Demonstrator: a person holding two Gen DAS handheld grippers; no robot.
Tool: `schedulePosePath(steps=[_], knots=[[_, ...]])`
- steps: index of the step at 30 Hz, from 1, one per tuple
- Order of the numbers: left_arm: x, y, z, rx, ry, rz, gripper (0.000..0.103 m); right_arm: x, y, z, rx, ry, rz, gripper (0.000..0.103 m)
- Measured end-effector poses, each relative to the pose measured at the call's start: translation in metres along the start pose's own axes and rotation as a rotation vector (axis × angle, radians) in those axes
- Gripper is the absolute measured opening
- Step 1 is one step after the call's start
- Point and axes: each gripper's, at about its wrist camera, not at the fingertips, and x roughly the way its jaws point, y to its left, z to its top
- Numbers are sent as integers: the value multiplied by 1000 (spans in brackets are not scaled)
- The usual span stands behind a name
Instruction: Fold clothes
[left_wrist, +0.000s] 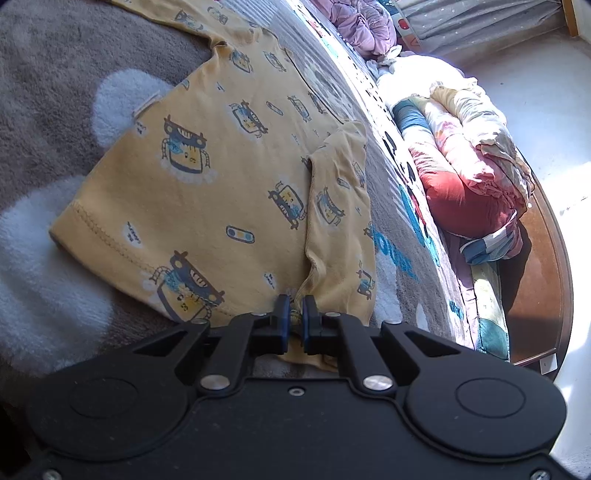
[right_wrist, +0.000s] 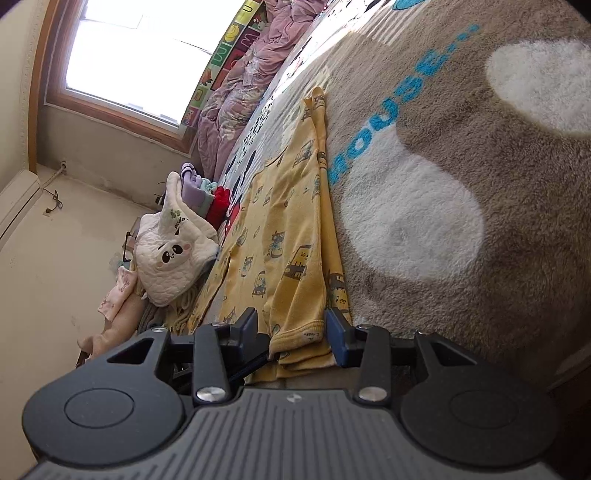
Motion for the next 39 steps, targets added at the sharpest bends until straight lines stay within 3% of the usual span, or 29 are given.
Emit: schedulePosePath(steps=[4,8,12,17,25,28,33,36,39], knots=[[1,0,1,1,2,-3,3,3,1,-2,-4,-11,-13,39],[-9,-10,0,52,-41,-30,3,1,7,-3,-56,-42,-41,8],[-24,-28,-2,134,-99,-60,3,-16,19,0,-81,-112,6,8],[-4,-21,-9,148,-13,46,3,-2,5,-3,-72,-22,-113,8],[-2,-23,-5,214,35,86,6,-6,7,-4,-78,-20,-120,9],[-17,-28,2,262,-47,94,6,-20,22,-5,-172,-71,-164,17],[-9,-35,23,313,-118,108,6,-24,66,-14,-515,-175,-223,17],[4,-46,39,352,-131,51,6,3,86,-24,-738,-130,-248,17],[30,-57,55,399,-98,10,6,35,84,-34,-848,8,-348,16]])
